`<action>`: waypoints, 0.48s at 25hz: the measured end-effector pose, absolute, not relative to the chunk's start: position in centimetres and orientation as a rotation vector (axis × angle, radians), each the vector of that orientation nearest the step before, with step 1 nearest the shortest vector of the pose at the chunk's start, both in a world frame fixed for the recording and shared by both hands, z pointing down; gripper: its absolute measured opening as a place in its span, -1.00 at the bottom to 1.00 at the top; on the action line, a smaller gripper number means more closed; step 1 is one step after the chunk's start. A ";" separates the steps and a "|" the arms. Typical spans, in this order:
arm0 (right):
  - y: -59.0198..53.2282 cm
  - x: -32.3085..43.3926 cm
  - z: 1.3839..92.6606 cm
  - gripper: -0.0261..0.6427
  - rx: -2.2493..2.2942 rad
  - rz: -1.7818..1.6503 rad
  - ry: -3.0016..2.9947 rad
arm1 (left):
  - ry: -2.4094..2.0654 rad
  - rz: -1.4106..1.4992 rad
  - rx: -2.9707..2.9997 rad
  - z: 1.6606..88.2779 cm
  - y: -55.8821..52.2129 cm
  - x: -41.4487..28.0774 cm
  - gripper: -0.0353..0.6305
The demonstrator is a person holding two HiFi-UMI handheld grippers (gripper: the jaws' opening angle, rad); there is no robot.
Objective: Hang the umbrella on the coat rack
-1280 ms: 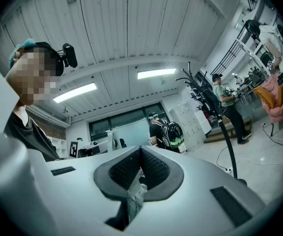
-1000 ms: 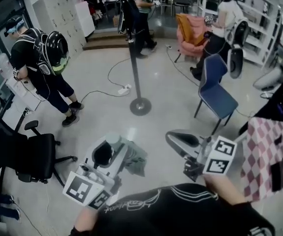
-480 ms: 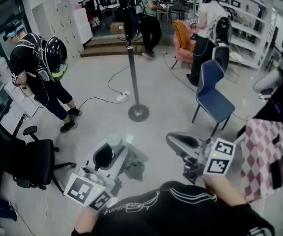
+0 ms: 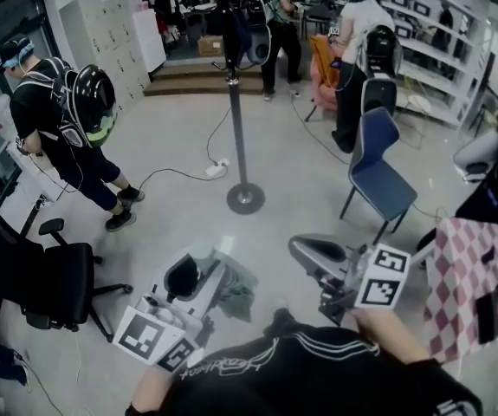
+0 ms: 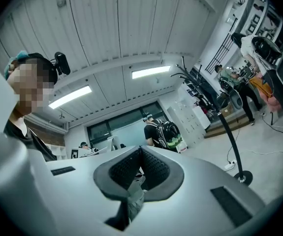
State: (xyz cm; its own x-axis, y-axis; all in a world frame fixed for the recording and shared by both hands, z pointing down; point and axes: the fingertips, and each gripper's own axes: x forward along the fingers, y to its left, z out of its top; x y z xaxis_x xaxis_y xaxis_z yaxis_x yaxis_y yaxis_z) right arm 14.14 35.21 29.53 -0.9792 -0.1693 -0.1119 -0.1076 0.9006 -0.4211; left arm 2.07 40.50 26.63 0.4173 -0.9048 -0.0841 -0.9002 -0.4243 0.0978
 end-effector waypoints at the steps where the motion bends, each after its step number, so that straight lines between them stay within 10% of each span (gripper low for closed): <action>1: 34.7 13.9 29.7 -0.89 -0.208 -0.643 2.917 | -1.668 -0.184 2.607 26.8 40.1 1.9 -0.42; 12: 23.6 11.9 32.6 -0.89 -0.182 -0.728 2.906 | -1.695 -0.148 2.521 29.4 29.1 -0.5 -0.42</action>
